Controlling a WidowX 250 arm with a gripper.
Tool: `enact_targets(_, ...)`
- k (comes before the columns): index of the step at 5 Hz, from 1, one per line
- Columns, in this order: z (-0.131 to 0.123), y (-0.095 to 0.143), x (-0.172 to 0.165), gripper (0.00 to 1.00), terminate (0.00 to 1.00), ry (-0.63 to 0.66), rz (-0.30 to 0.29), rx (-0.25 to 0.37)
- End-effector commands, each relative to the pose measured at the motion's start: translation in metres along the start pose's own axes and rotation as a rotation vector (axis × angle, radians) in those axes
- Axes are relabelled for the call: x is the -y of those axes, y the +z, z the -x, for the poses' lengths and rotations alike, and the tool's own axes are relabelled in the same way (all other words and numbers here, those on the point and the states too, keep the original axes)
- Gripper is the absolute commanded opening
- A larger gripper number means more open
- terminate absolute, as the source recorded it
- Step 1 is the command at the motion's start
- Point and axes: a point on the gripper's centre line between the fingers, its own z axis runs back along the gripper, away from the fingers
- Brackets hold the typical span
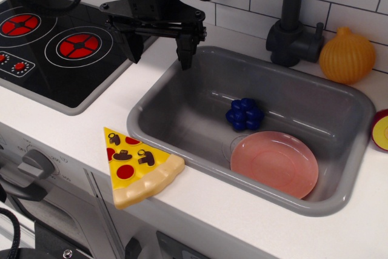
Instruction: Put blueberries on plate sink
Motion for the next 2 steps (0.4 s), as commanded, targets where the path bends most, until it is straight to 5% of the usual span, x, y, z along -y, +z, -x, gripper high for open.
enact_targets(1,0.000,0.000,0.000,1.00,0.00,0.000,0.000,0.000)
enact_targets(2,0.005,-0.013,0.029,1.00,0.00,-0.035,0.010,0.010)
